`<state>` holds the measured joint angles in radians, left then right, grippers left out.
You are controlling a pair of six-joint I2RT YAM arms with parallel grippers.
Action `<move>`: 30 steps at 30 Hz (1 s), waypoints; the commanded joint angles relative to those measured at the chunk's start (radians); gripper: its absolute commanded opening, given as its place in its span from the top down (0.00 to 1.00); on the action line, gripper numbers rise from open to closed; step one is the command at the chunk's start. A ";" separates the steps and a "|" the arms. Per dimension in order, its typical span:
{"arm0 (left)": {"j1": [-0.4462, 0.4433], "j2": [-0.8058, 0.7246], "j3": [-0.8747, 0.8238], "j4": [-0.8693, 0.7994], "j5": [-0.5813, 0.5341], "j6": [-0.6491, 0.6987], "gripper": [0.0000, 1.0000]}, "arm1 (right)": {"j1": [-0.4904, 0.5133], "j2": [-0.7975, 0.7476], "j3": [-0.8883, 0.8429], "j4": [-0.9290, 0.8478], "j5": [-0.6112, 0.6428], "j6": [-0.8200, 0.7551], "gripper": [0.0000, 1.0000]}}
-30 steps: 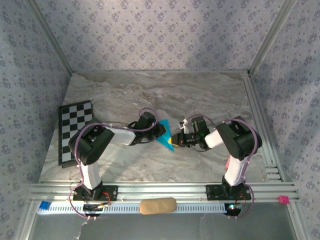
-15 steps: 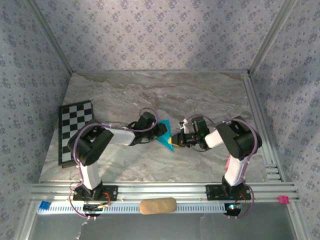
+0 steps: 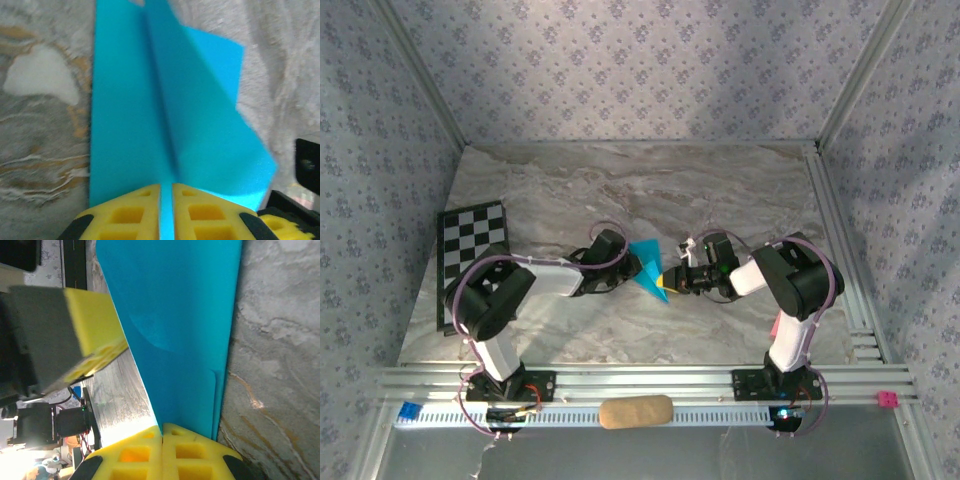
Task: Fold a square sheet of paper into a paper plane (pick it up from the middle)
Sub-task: Fourth fold the wing at the center of the table.
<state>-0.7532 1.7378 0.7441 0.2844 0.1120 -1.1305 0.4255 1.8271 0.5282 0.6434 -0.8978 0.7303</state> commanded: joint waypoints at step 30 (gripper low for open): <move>-0.029 -0.013 -0.013 -0.128 -0.055 -0.049 0.90 | 0.001 -0.022 -0.034 -0.058 0.059 0.036 1.00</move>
<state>-0.7738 1.7359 0.7460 0.2481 0.0765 -1.1709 0.4259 1.8061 0.5137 0.6399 -0.8707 0.7639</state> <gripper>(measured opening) 0.101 0.051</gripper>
